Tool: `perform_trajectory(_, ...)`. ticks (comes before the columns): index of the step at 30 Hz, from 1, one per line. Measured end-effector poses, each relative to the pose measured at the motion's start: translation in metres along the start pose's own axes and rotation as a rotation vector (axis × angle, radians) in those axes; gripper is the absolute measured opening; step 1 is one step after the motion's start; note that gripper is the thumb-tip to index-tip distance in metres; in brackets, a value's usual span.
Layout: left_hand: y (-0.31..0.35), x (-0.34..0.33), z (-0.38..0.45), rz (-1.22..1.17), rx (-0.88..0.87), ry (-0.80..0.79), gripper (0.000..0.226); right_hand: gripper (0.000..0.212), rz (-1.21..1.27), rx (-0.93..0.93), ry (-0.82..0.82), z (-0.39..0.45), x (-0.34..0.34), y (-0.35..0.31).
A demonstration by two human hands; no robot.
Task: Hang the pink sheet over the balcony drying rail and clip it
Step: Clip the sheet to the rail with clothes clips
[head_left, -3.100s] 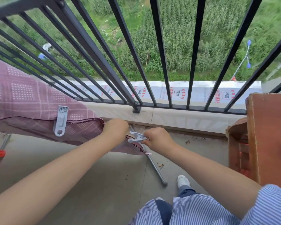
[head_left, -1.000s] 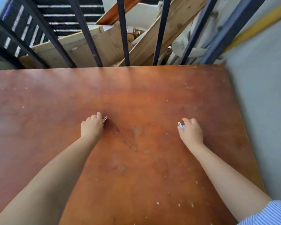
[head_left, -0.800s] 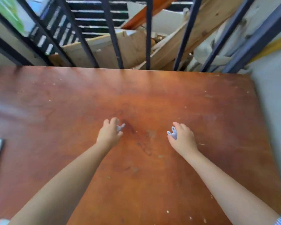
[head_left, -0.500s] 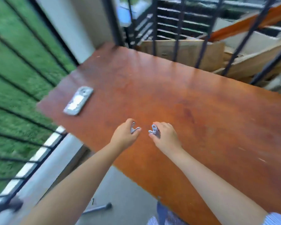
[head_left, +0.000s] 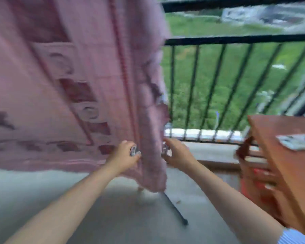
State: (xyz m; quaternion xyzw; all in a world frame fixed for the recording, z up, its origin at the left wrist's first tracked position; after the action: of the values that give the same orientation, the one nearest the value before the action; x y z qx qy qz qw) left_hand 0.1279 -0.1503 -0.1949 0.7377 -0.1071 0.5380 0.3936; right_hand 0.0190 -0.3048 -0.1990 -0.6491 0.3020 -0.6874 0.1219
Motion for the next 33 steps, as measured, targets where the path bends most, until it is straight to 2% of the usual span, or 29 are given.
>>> perform_trajectory(3, -0.082, 0.053, -0.020, -0.033, 0.167, 0.146, 0.026, 0.044, -0.094, 0.176, -0.118, 0.065, -0.036, -0.082)
perform_trajectory(6, -0.161, 0.104, -0.042, -0.067, 0.323, 0.349, 0.021, 0.041, -0.188, 0.338, -0.235, 0.125, -0.071, -0.160)
perform_trajectory(8, -0.207, 0.138, -0.055, -0.061, 0.426, 0.438, 0.019, 0.039, -0.224, 0.419, -0.240, 0.162, -0.088, -0.208)
perform_trajectory(11, -0.287, 0.190, -0.072, -0.058, 0.555, 0.524, 0.008, 0.041, -0.221, 0.558, -0.279, 0.228, -0.132, -0.288)
perform_trajectory(17, -0.430, 0.274, -0.089, -0.126, 0.654, 0.589, 0.021, 0.028, -0.223, 0.764, -0.420, 0.343, -0.227, -0.442)
perform_trajectory(20, -0.499, 0.317, -0.107, -0.197, 0.708, 0.685, 0.027, 0.025, -0.133, 0.806, -0.501, 0.383, -0.276, -0.530)
perform_trajectory(23, -0.568, 0.353, -0.129, -0.282, 0.754, 0.838, 0.013, 0.019, 0.022, 0.817, -0.578, 0.414, -0.332, -0.608)
perform_trajectory(24, -0.594, 0.365, -0.136, -0.314, 0.774, 0.884, 0.006, 0.019, 0.079, 0.792, -0.610, 0.425, -0.351, -0.632)
perform_trajectory(26, -0.651, 0.391, -0.151, -0.376, 0.813, 0.970, 0.017, 0.022, 0.236, 0.689, -0.684, 0.448, -0.385, -0.684)
perform_trajectory(28, -0.717, 0.419, -0.166, -0.417, 0.811, 1.052, 0.017, 0.022, 0.390, 0.615, -0.737, 0.472, -0.418, -0.738)
perform_trajectory(30, -0.788, 0.453, -0.181, -0.466, 0.804, 1.106, 0.014, 0.024, 0.467, 0.593, -0.713, 0.500, -0.453, -0.797)
perform_trajectory(33, -0.885, 0.510, -0.202, -0.508, 0.850, 1.091, 0.016, 0.024, 0.515, 0.561, -0.657, 0.541, -0.499, -0.886)
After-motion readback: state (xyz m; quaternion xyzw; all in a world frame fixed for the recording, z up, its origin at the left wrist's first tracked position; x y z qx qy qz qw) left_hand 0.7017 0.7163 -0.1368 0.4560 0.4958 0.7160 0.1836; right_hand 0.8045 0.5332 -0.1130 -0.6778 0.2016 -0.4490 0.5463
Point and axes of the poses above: each hand's wrist, its own z-axis towards the middle knuckle, its own x-axis out of the back of the hand, y = z × x, the point moved 1 cm from there along z, towards the middle knuckle, and after that the axes turned 8 degrees about -y, right-handed, at the moved point
